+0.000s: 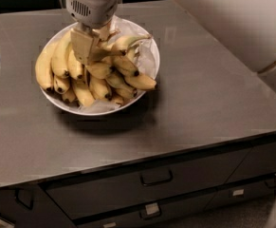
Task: Pick banana from white bowl
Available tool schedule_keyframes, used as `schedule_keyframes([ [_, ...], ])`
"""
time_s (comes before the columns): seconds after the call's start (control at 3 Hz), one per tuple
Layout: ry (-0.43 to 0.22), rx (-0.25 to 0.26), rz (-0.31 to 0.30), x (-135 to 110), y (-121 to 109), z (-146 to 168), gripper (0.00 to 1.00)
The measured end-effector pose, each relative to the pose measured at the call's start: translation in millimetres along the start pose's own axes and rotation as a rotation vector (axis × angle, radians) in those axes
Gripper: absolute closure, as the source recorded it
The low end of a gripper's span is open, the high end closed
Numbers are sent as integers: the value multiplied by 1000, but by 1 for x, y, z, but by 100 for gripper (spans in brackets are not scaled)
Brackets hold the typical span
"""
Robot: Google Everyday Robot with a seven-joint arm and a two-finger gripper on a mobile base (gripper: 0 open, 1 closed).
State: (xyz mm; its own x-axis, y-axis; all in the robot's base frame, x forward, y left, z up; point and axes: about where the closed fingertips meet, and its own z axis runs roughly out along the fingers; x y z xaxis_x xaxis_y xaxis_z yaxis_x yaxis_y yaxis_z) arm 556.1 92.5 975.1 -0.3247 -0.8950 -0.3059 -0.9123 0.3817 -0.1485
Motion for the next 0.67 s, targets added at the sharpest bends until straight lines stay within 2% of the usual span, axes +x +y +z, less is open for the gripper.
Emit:
schedule_keyframes([
  [0.67, 3, -5, 0, 1, 0, 2, 99],
])
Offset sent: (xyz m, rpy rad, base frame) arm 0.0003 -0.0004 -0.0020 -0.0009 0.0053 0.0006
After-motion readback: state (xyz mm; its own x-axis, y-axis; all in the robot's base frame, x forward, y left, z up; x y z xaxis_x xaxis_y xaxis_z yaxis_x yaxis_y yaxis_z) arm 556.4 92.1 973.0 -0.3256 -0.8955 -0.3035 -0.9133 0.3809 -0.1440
